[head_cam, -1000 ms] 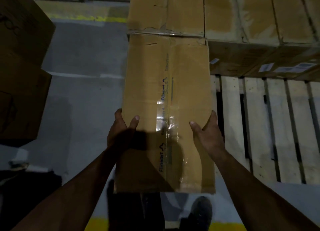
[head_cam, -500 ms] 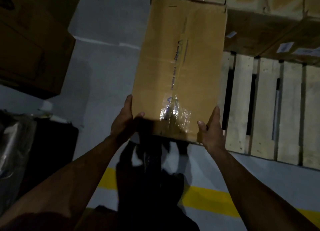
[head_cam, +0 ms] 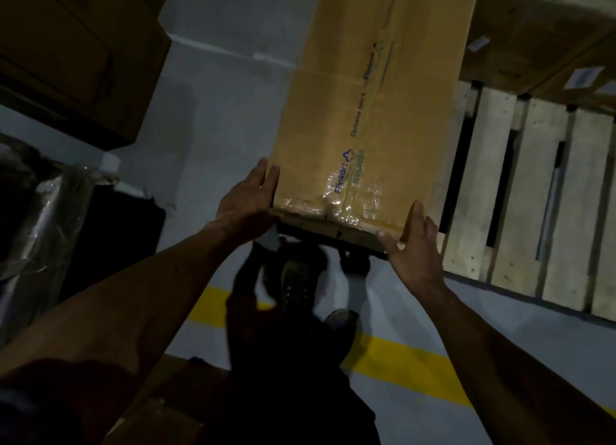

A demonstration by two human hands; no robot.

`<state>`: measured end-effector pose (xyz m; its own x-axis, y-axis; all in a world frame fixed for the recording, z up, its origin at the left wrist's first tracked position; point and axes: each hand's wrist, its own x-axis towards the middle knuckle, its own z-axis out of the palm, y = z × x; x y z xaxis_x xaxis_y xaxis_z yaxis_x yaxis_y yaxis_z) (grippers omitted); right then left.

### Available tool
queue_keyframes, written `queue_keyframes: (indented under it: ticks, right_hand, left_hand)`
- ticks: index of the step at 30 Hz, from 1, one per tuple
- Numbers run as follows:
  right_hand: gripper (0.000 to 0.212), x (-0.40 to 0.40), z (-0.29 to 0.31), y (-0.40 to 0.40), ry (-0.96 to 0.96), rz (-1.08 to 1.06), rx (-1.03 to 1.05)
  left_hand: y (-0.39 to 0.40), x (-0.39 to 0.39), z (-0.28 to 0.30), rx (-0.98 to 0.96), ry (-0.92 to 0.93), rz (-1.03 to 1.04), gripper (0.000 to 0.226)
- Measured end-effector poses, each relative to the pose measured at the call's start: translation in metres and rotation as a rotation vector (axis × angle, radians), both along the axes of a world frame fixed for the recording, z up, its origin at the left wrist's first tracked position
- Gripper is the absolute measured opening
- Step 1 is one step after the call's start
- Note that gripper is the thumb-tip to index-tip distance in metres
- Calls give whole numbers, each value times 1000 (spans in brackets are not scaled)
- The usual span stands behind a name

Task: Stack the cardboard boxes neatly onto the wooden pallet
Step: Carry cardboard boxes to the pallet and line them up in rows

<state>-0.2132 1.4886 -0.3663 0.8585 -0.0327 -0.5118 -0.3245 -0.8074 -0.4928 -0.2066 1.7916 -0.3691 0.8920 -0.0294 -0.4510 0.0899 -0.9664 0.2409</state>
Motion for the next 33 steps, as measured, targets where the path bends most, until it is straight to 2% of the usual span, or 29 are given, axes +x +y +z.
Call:
queue_keyframes:
  ticks: [3, 6, 12, 18, 25, 31, 33]
  right_hand:
    - [89, 0, 2, 3, 2, -21, 17]
    - [88, 0, 3, 6, 5, -32, 8]
    - [89, -3, -1, 6, 7, -45, 5]
    - [89, -11, -3, 8, 18, -55, 2]
    - [91, -9, 0, 12, 39, -119, 57]
    - [83, 14, 3, 14, 16, -272, 152]
    - [88, 34, 2, 18, -3, -311, 163]
  left_hand:
    - [-6, -1, -3, -146, 10, 169, 82]
    - [-8, 1, -3, -170, -22, 236, 80]
    - [-11, 1, -1, -118, -10, 246, 82]
    - [-9, -7, 2, -212, 1, 274, 81]
    - [-9, -14, 1, -198, -80, 197, 85]
    - [-6, -4, -2, -377, -114, 315, 66]
    - [-11, 10, 2, -465, -102, 392, 65]
